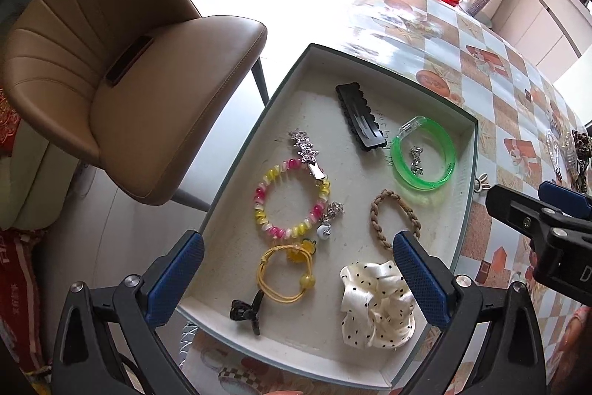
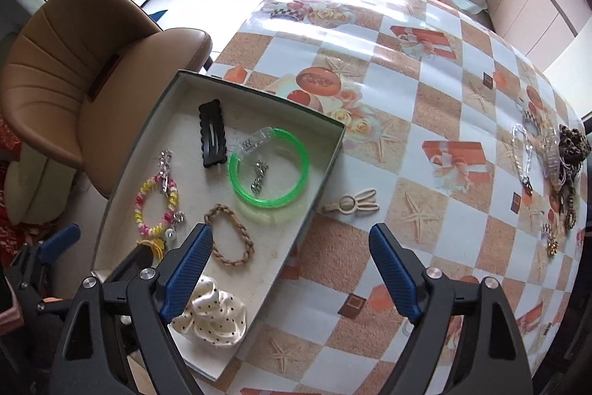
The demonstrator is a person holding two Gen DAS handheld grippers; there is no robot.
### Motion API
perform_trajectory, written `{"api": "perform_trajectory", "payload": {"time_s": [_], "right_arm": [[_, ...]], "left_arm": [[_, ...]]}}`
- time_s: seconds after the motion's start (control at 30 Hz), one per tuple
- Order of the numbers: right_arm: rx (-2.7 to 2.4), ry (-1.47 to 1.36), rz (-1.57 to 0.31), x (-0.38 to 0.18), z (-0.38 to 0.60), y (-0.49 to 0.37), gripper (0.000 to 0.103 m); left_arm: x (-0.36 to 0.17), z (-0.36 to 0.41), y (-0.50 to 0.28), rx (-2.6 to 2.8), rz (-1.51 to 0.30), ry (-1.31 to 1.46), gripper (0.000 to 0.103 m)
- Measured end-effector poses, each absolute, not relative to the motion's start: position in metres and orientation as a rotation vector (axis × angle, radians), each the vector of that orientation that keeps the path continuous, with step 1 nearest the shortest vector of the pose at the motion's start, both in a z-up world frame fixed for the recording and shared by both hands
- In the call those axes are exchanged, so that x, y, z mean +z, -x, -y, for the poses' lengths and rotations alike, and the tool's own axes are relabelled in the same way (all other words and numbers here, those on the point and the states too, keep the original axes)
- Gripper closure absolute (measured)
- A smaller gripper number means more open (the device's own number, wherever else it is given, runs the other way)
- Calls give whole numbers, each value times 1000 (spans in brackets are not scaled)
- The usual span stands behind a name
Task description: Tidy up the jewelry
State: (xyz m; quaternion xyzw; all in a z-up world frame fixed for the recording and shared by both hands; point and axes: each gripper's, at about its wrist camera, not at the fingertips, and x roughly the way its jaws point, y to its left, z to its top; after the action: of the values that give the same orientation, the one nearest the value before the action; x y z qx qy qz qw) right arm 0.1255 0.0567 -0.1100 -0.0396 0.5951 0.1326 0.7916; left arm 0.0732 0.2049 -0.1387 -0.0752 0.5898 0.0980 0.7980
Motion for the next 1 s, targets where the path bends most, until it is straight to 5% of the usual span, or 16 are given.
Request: {"api": "perform_trajectory", "payload": {"time_s": [1.0], "right_arm": [[286, 111, -1289, -103, -59, -114, 15]], "left_arm": [[-131, -210, -66, 233, -1267, 164, 0]]}}
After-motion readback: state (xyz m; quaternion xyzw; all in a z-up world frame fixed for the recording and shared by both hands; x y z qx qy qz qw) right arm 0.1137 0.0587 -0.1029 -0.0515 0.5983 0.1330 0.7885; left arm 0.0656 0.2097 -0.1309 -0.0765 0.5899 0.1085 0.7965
